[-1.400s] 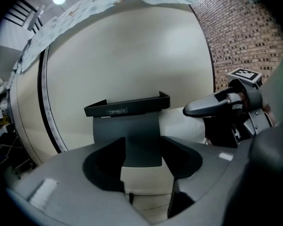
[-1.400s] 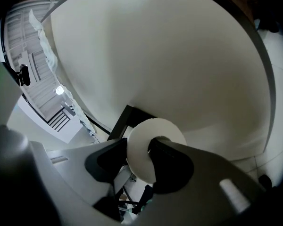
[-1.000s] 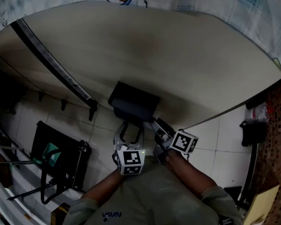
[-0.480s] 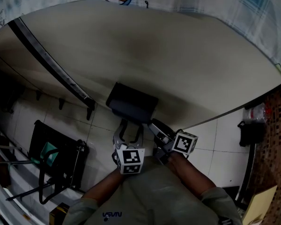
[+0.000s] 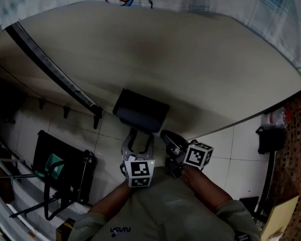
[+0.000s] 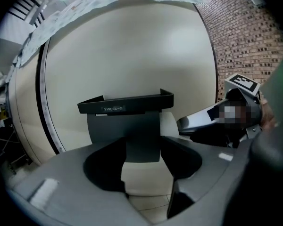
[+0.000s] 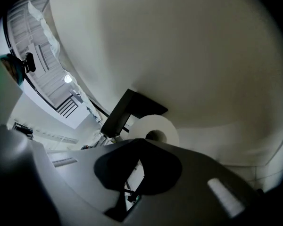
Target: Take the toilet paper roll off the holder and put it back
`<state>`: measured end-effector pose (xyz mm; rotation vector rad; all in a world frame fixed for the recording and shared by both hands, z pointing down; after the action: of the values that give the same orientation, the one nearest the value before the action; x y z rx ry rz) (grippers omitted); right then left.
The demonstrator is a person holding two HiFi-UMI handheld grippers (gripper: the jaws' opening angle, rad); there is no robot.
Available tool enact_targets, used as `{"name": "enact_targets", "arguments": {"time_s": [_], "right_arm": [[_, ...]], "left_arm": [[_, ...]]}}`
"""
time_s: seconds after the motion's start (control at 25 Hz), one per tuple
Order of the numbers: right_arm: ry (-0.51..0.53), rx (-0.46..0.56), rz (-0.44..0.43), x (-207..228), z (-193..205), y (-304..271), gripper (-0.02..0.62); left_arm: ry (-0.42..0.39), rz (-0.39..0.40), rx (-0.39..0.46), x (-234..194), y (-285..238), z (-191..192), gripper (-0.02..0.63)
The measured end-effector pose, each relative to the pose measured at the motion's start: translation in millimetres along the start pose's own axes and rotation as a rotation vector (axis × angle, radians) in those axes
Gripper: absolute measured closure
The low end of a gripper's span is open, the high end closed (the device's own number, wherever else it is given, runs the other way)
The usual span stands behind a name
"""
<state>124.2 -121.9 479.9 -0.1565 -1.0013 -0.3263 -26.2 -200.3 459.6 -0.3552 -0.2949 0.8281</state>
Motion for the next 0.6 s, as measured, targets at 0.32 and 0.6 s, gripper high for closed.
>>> {"name": "enact_targets", "arguments": {"time_s": [0.32,0.6], "right_arm": [[0.070,-0.021,0.021,-5,0,-27,0.595],[0.180,-0.098,0.088,-9,6,-48,0.595]], "left_arm": [[0.016,0.031,0.012,-5,4,1,0.374],[0.038,0.036,0.028,-7,9,3,0.391]]}}
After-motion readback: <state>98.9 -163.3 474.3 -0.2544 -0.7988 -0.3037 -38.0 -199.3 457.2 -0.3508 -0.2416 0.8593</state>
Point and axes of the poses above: the fingertips, and each gripper's own axes: y backward along the fingers, x to its right, z out of its underside, the point moved 9 cm from there along y, backward along the fingers, and after that the axes turned 8 degrees about -z, right-handed, at the moved point
